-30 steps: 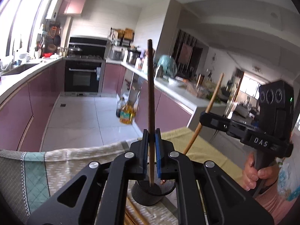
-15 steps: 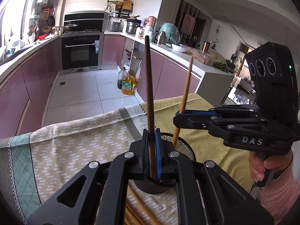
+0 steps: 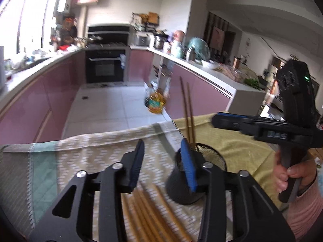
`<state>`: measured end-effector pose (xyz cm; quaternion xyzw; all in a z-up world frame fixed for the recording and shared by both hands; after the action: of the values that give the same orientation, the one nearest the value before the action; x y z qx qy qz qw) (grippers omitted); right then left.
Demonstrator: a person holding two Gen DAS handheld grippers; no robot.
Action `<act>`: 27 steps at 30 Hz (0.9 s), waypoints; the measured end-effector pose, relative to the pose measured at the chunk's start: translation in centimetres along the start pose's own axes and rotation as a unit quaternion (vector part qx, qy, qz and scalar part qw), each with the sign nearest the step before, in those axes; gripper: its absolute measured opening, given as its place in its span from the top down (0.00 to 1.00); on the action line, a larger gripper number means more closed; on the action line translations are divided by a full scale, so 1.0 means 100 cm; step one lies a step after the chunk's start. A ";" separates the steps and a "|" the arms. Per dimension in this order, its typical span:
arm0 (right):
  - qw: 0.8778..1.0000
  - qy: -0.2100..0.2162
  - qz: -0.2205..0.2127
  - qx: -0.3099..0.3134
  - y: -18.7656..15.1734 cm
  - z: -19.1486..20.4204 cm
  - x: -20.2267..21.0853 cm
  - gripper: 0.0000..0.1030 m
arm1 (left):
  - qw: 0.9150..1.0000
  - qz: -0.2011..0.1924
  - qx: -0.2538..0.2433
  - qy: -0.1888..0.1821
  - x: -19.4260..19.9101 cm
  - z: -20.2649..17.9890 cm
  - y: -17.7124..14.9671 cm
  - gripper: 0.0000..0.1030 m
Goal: Organize utensils
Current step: 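Lower the chopsticks into the mesh cup and open both grippers, then grasp another chopstick with the left gripper while the right gripper grasps one too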
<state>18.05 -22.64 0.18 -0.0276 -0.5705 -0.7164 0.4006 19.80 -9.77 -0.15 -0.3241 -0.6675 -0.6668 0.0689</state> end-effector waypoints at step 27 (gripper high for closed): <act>0.990 -0.011 0.142 0.009 -0.134 0.048 -0.070 0.63 | 0.987 0.145 -0.004 0.074 0.015 0.062 -0.155 0.52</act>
<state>12.65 -14.39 -12.31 -0.1125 -0.5713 -0.6470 0.4922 12.61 -1.96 -13.11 -0.3676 -0.6037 -0.6749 0.2121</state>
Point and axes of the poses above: each gripper's, at about its wrist camera, not at the fingertips, and x roughly against the way its jaws point, z to its left, y to its top, the point moved 4 cm from there along -x, roughly the way its jaws point, and after that the axes turned 5 degrees about y, right-handed, at the moved point
